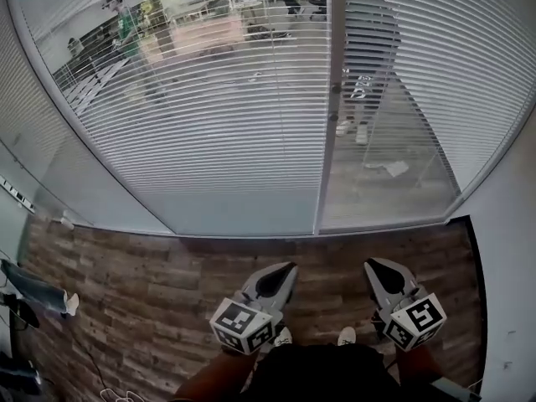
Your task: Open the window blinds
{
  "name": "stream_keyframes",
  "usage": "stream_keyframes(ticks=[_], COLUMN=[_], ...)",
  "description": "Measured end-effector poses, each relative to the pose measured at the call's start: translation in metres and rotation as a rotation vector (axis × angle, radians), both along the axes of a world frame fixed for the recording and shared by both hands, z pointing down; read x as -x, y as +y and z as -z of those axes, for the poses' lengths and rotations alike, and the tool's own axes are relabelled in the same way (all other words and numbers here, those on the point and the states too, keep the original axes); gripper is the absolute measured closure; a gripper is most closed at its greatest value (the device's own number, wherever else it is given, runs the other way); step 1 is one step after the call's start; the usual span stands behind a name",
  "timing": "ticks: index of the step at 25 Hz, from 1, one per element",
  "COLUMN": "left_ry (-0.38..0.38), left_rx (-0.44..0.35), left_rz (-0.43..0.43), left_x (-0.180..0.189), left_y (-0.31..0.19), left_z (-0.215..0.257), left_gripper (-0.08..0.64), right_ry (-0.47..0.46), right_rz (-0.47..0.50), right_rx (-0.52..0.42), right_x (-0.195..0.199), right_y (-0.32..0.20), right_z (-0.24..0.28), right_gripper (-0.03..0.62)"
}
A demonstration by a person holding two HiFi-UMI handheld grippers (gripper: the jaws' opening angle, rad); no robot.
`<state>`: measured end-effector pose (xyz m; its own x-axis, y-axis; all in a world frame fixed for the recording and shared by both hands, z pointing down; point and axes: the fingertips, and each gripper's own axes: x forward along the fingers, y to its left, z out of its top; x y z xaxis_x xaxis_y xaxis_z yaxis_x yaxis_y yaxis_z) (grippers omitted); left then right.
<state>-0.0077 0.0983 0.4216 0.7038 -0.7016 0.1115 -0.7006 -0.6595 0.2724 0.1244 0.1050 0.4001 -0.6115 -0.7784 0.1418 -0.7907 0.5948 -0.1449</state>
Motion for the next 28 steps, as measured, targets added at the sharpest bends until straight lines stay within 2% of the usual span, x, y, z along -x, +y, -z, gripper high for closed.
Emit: stream_keyframes(ticks=[4, 7, 12, 16, 21, 28], left_ry=[0.018, 0.064, 0.029, 0.009, -0.014, -0.007], left_rx=[-0.036, -0.013, 0.0, -0.013, -0.012, -0.014], left_rz=[0.001, -0.007, -0.016, -0.017, -0.014, -0.022], left_x=[-0.035, -0.054, -0.071, -0.068, -0.058, -0.052], left_y=[-0.002, 0.001, 0.006, 0.005, -0.004, -0.002], left_z=[0.019, 0.015, 0.006, 0.023, 0.022, 0.015], left_gripper=[0.559, 0.558, 0.559, 0.559, 0.558, 0.559], right_ry=[-0.01, -0.031, -0.049, -0.051, -0.032, -0.021], right_rz=[0.003, 0.008, 0.02, 0.013, -0.016, -0.035], right_rx=[-0.005, -0.012, -0.03, -0.026, -0.041, -0.04], right_x=[-0.039, -0.057, -0.068, -0.068, -0.062, -0.055], right_y=[-0.002, -0.002, -0.001, -0.004, -0.015, -0.006], right_z=[0.007, 0.003, 0.002, 0.012, 0.01, -0.001], right_gripper=[0.568, 0.568, 0.568, 0.568, 0.569, 0.569])
